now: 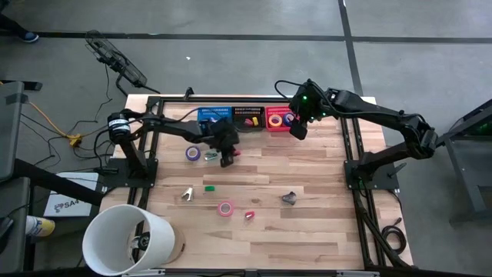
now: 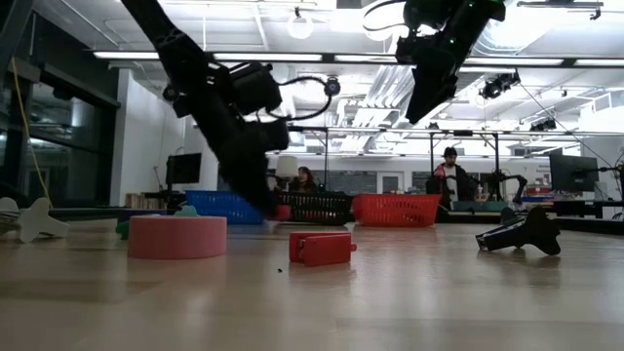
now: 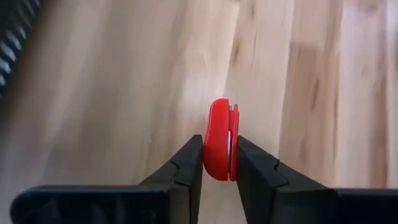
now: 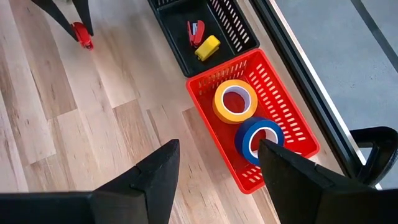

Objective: Pick and place Stapler, Stapler remover, tape
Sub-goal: Put the top red stapler into the black bin

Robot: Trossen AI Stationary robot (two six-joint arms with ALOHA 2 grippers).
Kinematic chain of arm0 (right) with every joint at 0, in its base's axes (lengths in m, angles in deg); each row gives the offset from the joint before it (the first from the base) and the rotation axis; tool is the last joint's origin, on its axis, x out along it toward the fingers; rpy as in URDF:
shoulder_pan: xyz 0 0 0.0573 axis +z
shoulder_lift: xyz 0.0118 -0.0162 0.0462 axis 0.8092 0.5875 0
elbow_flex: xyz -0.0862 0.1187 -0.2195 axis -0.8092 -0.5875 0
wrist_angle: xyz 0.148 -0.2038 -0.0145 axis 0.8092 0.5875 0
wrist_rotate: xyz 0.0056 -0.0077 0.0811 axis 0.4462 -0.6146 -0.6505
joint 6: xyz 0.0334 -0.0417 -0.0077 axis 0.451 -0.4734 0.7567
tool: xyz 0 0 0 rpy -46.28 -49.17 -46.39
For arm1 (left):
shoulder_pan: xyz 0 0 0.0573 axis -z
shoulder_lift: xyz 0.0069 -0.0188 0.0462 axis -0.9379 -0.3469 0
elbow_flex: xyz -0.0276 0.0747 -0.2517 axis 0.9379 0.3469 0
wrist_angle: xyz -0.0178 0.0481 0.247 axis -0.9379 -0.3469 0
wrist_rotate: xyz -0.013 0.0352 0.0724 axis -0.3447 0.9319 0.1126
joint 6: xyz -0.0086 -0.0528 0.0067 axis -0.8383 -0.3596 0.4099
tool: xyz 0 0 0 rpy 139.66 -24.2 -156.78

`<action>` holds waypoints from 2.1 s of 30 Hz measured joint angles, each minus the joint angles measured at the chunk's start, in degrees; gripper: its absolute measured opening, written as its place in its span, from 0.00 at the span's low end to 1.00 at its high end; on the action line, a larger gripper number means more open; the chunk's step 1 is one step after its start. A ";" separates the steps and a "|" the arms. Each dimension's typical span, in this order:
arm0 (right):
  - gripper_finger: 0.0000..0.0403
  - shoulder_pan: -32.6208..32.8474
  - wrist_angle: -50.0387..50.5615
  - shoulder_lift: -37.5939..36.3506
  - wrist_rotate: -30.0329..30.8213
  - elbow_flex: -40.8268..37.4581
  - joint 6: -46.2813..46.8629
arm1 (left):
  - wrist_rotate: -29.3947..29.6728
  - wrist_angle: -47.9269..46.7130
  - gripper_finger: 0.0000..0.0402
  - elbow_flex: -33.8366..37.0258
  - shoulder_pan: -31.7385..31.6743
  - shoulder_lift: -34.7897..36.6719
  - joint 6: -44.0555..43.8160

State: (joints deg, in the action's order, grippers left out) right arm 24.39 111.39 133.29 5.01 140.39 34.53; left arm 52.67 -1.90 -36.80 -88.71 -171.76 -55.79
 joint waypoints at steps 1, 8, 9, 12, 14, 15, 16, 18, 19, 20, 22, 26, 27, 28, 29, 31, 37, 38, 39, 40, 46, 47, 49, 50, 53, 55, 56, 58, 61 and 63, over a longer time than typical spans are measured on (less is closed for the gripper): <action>0.52 0.01 0.00 0.00 0.03 0.00 0.00 | 0.00 -0.03 0.17 -0.75 0.00 0.00 -0.75; 0.52 -0.02 0.01 0.00 0.63 0.00 0.61 | 1.90 0.17 0.16 -7.63 -0.02 0.00 -3.02; 0.52 -0.02 0.02 0.00 0.63 0.00 0.62 | 3.12 0.20 0.17 -8.70 -0.02 0.00 -3.26; 0.52 -0.02 0.02 0.00 0.63 0.00 0.62 | 8.77 0.28 0.17 -11.48 -0.04 0.05 -4.47; 0.52 -0.02 0.00 0.00 0.63 0.00 0.62 | 13.45 0.31 0.17 -12.91 -0.09 0.05 -4.91; 0.52 -0.02 0.00 0.00 0.66 0.00 0.61 | 16.02 0.33 0.17 -13.45 -0.09 0.06 -5.29; 0.52 -0.02 0.00 0.00 0.66 0.00 0.61 | 18.55 0.29 0.17 -13.92 -0.11 0.07 -5.79; 0.52 -0.02 -0.07 0.00 0.66 0.00 0.61 | 23.10 0.25 0.17 -14.57 -0.12 0.07 -6.75; 0.52 -0.02 -0.16 0.00 0.67 0.00 0.61 | 24.80 0.24 0.17 -14.76 -0.11 0.07 -7.34; 0.52 -0.02 -0.23 0.00 0.66 0.00 0.61 | 26.22 0.28 0.18 -14.87 -0.11 0.07 -7.76; 0.52 -0.02 -0.22 0.00 0.67 0.00 0.61 | 28.22 0.24 0.18 -14.89 -0.11 0.07 -8.95; 0.52 -0.02 -1.19 0.00 0.68 0.00 0.61 | 30.45 0.10 0.18 -14.89 -0.21 -0.27 -12.21; 0.52 -0.02 -1.51 0.00 0.68 0.00 0.61 | 30.91 0.13 0.18 -14.89 -0.49 -0.28 -12.89; 0.52 -0.02 -1.87 0.00 0.67 0.00 0.61 | 31.39 0.20 0.18 -14.89 -0.75 -0.28 -13.55; 0.52 -0.02 -2.27 0.00 0.68 0.00 0.61 | 31.47 0.18 0.18 -14.89 -0.96 -0.28 -14.36; 0.52 -0.02 -3.12 0.00 0.67 0.00 0.61 | 31.51 -0.09 0.18 -14.89 -2.01 -0.28 -15.70; 0.52 -0.02 -4.08 0.00 0.68 0.00 0.59 | 25.38 -0.23 0.18 -14.89 -6.80 -0.28 -19.20; 0.52 -0.02 -4.09 0.00 0.68 0.00 0.59 | 24.40 -0.27 0.18 -14.89 -7.58 -0.28 -19.47; 0.52 -0.02 -4.09 0.00 0.68 0.00 0.59 | 23.54 -0.31 0.18 -14.89 -8.25 -0.28 -19.51; 0.52 -0.02 -4.09 0.00 0.68 0.00 0.59 | 22.80 -0.46 0.18 -14.89 -8.77 -0.28 -19.49; 0.52 -0.02 -5.10 0.00 0.67 -0.82 0.64 | 18.10 -0.72 0.18 -14.89 -10.83 -0.28 -19.42; 0.52 -0.02 -5.41 0.00 0.66 -1.24 0.82 | 18.03 -0.84 0.18 -14.89 -10.81 -0.28 -19.35; 0.52 -0.02 -5.82 0.00 0.55 -1.98 0.94 | 18.18 -1.16 0.18 -14.89 -10.75 -0.28 -18.87; 0.52 -0.01 -5.97 0.00 0.49 -2.38 0.97 | 18.18 -1.12 0.18 -14.89 -10.70 -0.30 -18.77; 0.52 -0.02 -6.06 0.02 0.48 -3.20 1.22 | 17.73 -1.09 0.18 -14.89 -10.67 -0.30 -18.85; 0.52 -0.02 -5.84 0.02 0.48 -3.26 1.22 | 17.44 -1.09 0.18 -14.89 -10.62 -0.30 -18.80; 0.52 -0.02 -6.01 0.02 0.47 -3.26 1.22 | 17.31 -1.09 0.18 -14.89 -10.62 -0.30 -18.72; 0.52 -0.02 -6.53 0.02 0.46 -3.26 1.28 | 16.90 -1.11 0.18 -14.89 -10.62 -0.30 -18.37; 0.52 -0.02 -7.40 0.02 0.44 -3.26 1.94 | 16.74 -1.11 0.18 -14.89 -10.62 -0.30 -18.37; 0.52 -0.02 -7.48 0.02 0.44 -3.26 2.08 | 16.74 -1.11 0.18 -14.89 -10.62 -0.30 -18.37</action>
State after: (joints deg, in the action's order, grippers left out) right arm 24.37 103.92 133.31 5.45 137.14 36.61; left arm 69.41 -3.02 -51.69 -99.33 -172.07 -74.16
